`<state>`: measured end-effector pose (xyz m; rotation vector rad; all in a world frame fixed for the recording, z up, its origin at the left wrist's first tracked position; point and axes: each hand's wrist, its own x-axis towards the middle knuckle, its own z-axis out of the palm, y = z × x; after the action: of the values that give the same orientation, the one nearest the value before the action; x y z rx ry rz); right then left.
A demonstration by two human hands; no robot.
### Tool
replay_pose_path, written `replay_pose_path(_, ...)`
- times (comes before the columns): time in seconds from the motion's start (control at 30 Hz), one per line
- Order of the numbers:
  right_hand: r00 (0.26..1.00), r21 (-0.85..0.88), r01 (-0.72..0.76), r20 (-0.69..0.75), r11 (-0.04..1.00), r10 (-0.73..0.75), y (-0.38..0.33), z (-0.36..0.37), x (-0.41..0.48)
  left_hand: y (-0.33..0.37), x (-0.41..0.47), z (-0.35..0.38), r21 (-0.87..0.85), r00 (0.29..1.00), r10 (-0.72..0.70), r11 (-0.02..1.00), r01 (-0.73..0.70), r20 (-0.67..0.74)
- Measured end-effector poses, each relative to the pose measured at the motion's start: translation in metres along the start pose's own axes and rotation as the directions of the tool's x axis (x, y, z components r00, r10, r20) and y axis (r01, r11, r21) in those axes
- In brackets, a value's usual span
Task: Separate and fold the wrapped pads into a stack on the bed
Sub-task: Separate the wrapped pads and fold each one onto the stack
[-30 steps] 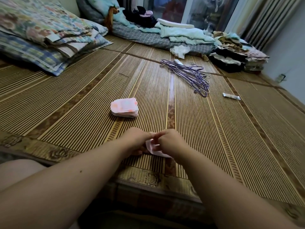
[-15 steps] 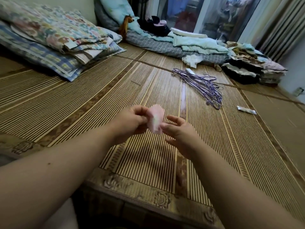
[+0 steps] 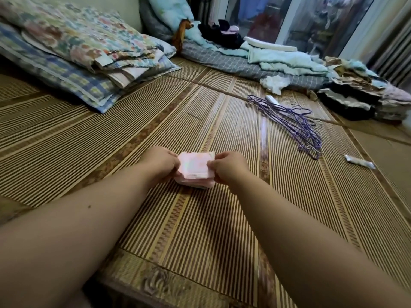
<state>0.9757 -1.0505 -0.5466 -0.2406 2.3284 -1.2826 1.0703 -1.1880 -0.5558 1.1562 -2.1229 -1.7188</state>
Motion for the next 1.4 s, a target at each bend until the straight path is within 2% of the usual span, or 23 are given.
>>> replay_pose_path(0.1,0.997,-0.088,0.042,-0.067,0.995,-0.048,0.004,0.006,0.007,-0.01,0.008,0.002,0.116,1.0,0.018,0.993,-0.015,-0.024)
replay_pose_path(0.23,0.993,-0.168,0.069,-0.084,0.983,-0.084,0.007,0.007,0.011,-0.017,0.012,0.002,0.208,0.996,0.075,0.976,-0.064,-0.044)
replay_pose_path(0.4,0.974,-0.029,0.121,-0.191,0.992,-0.124,0.009,-0.005,0.013,-0.014,0.017,0.004,0.197,0.993,0.085,0.978,-0.068,-0.078)
replay_pose_path(0.43,0.981,-0.015,0.092,-0.169,0.996,-0.093,0.009,-0.008,0.014,-0.012,0.018,0.004,0.21,0.996,0.065,0.976,-0.052,-0.055)
replay_pose_path(0.5,0.999,-0.015,-0.034,-0.029,0.999,0.033,0.007,-0.012,0.015,-0.01,0.02,0.004,0.255,0.999,0.007,0.967,-0.015,0.033)
replay_pose_path(0.57,0.974,-0.029,-0.163,0.155,0.986,0.166,0.004,-0.013,0.017,-0.007,0.023,0.005,0.313,0.992,-0.032,0.95,-0.008,0.121)
replay_pose_path(0.63,0.94,-0.051,-0.217,0.259,0.975,0.223,0.003,-0.008,0.02,-0.004,0.026,0.007,0.384,0.982,-0.049,0.923,-0.025,0.183)
replay_pose_path(0.8,0.866,-0.036,-0.336,0.381,0.941,0.324,-0.002,0.005,0.035,-0.001,0.037,0.008,0.438,0.965,-0.059,0.897,-0.061,0.256)
replay_pose_path(0.93,0.846,-0.162,-0.31,0.403,0.937,0.349,-0.005,0.009,0.038,-0.001,0.041,0.004,0.394,0.932,-0.094,0.918,-0.055,0.351)
replay_pose_path(1.07,0.916,-0.201,-0.104,0.363,0.974,0.172,-0.003,0.016,0.031,0.001,0.04,-0.001,0.348,0.889,-0.108,0.936,-0.06,0.445)
replay_pose_path(1.17,0.946,-0.165,0.047,0.325,0.985,0.009,0.003,0.011,0.02,0.0,0.036,-0.001,0.359,0.895,-0.037,0.923,-0.139,0.444)
replay_pose_path(1.23,0.943,-0.054,0.139,0.313,0.989,-0.116,0.014,-0.001,0.006,0.0,0.027,0.0,0.256,0.869,0.056,0.945,-0.205,0.492)
replay_pose_path(1.3,0.924,0.07,0.24,0.289,0.968,-0.25,0.027,-0.017,-0.015,0.001,0.009,0.003,0.08,0.814,0.179,0.961,-0.266,0.553)
replay_pose_path(1.33,0.914,0.106,0.29,0.265,0.951,-0.308,0.034,-0.026,-0.027,0.0,-0.002,0.006,0.025,0.787,0.251,0.947,-0.32,0.564)
replay_pose_path(1.4,0.899,0.115,0.374,0.197,0.92,-0.39,0.052,-0.043,-0.054,-0.004,-0.028,0.017,0.022,0.734,0.401,0.87,-0.492,0.548)
